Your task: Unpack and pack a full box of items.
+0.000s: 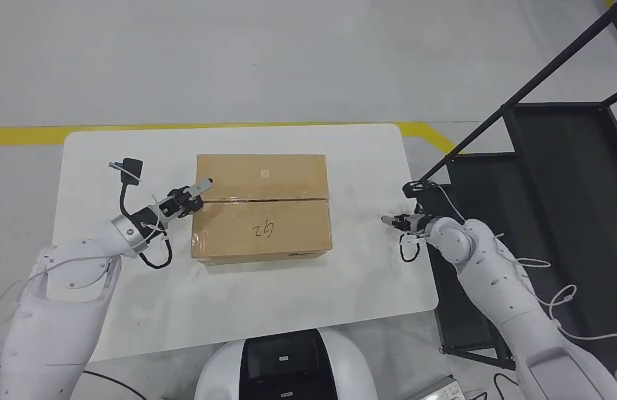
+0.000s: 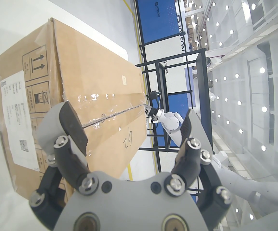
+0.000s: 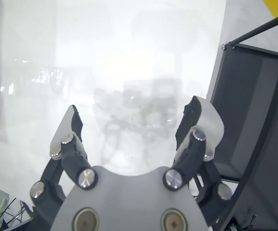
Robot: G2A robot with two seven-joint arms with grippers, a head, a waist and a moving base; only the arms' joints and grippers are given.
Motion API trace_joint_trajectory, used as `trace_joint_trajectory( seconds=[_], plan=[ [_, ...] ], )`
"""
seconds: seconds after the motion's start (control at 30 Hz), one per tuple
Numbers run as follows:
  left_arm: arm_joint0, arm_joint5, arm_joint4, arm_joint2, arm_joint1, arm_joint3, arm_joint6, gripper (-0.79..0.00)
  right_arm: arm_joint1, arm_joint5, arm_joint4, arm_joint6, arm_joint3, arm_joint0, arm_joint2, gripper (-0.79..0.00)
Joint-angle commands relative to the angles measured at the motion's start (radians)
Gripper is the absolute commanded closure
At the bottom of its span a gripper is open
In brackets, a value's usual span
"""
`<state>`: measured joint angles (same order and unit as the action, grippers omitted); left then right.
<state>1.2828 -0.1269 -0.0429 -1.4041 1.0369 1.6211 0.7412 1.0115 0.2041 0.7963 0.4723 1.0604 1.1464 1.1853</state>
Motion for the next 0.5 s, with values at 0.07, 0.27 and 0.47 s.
trace_joint_trajectory(
  seconds=[0.07, 0.27, 0.47],
  plan=[
    [0.0, 0.0, 0.0, 0.0, 0.0, 0.0, 0.0, -0.785, 0.002, -0.039, 0.027, 0.008, 0.023, 0.012, -0.007, -0.683],
    [0.0, 0.0, 0.0, 0.0, 0.0, 0.0, 0.0, -0.785, 0.001, -0.081, 0.066, 0.017, 0.075, 0.046, -0.001, -0.542],
    [0.0, 0.0, 0.0, 0.0, 0.0, 0.0, 0.0, -0.785, 0.001, -0.145, 0.119, 0.027, 0.127, 0.075, 0.001, -0.48]
  ],
)
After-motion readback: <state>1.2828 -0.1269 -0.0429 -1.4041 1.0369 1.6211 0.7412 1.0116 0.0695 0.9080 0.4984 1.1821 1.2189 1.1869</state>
